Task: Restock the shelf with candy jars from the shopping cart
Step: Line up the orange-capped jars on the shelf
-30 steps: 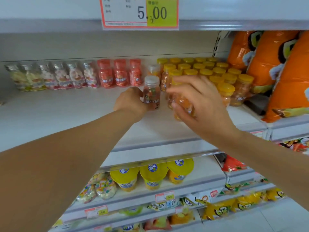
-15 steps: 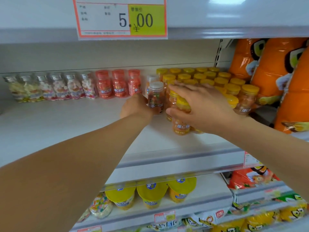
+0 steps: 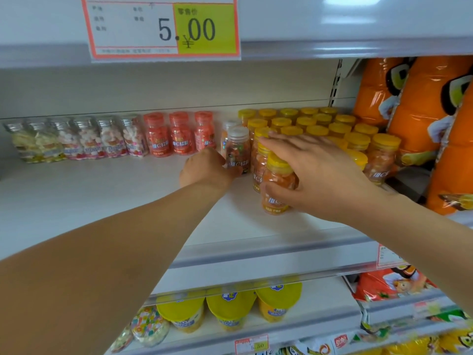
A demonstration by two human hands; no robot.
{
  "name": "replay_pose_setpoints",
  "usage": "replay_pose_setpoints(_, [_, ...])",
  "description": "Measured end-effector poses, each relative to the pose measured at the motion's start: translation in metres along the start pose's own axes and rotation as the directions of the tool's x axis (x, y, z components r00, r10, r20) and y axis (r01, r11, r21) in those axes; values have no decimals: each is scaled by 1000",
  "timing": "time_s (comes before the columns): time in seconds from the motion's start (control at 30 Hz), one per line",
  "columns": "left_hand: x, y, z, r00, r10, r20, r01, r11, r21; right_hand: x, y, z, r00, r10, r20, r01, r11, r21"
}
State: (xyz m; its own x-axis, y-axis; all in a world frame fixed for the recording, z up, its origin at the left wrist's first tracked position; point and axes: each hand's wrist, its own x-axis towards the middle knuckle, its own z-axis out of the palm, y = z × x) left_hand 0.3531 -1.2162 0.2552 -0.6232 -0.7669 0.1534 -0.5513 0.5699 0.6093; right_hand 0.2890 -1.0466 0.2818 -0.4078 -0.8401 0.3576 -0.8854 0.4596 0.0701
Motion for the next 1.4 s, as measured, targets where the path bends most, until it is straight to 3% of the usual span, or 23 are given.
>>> replay_pose_setpoints(0.5, [0,-11,0,998,60,-14,-59,998,35,-2,-1,-3,1000,1,-28,1,999,42])
replay_pose_setpoints(0.77, [-33,-35,-49,988,152,-28,-151,988,9,-4,-46,-7,968,-98,-230,120,989,82])
replay_pose_setpoints(0.93, [-69,-79,-103,975,209,-77,-209,978,-1,-11,-113,-7,944,-160,-289,227,949,219])
replay_pose_setpoints(1.03, [-106,-122,-140,951,247,-185,-264,962,-74,-20,-172,-5,936,-160,-313,268,901,342])
replay_pose_setpoints(1.17, [-172,-203,-191,907,261,-330,-292,955,-48,-34,-272,7,938,-191,-289,319,802,506])
replay_pose_setpoints(1.3, [-244,-320,-214,915,125,-383,-151,988,-40,-63,-379,49,950,-277,-146,306,725,617])
replay_pose_setpoints(1.4, [-304,-411,-206,949,-63,-308,56,998,-30,-96,-451,96,932,-361,28,245,685,687])
